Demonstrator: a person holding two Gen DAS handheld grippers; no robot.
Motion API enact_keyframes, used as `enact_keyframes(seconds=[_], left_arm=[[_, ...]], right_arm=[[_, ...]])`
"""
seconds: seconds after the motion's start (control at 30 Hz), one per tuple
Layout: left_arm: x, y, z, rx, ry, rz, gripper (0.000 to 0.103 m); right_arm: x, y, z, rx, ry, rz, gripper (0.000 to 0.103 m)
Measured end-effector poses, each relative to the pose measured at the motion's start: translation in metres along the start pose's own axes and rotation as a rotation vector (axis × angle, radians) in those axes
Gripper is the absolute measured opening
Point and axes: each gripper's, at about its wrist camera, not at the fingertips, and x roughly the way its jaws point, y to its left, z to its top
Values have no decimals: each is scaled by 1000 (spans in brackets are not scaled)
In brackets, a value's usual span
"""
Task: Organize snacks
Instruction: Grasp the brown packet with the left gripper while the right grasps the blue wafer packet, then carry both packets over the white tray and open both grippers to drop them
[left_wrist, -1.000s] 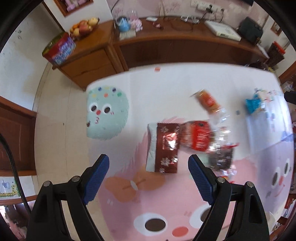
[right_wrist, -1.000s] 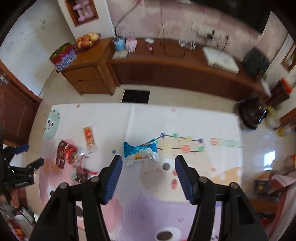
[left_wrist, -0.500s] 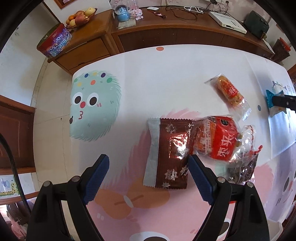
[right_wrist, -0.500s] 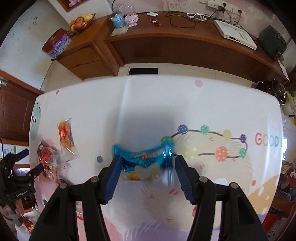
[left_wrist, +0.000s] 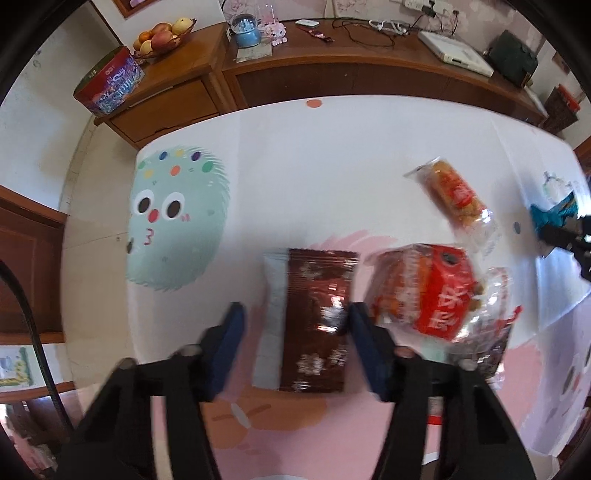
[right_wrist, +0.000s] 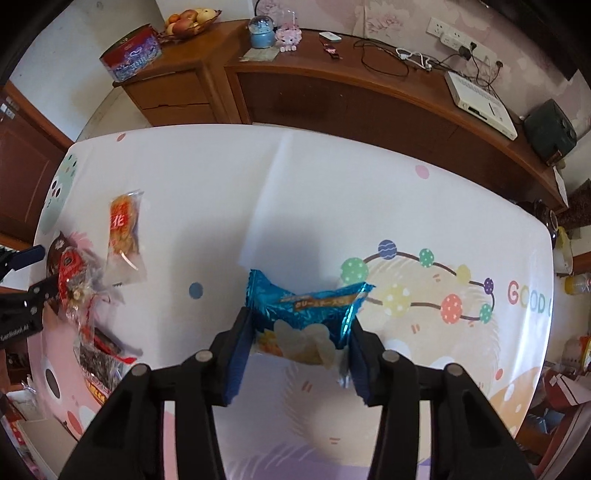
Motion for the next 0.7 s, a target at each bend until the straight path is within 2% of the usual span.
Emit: enact_keyframes(seconds=[0.1,0.23,0.37,0.5,0.7], left_arm=[[-3,-7,-6,10,-23,17,35],[-8,-14,-20,34,-49,34,33],[-23,-11,-37,15,-57,-2,32],[-61,-4,-53,15,-116,-32,32],[-131,2,-82,82,-261,-5,32]], right_arm=[[-2,0,-7,-5,7,20,43],[-6,1,-23,-11,11,41,42],[-12,-2,-41,12,15,86,38],[-26,-4,-63,43,6,142,35],[-65,-2,-98,94,-53,206,35]])
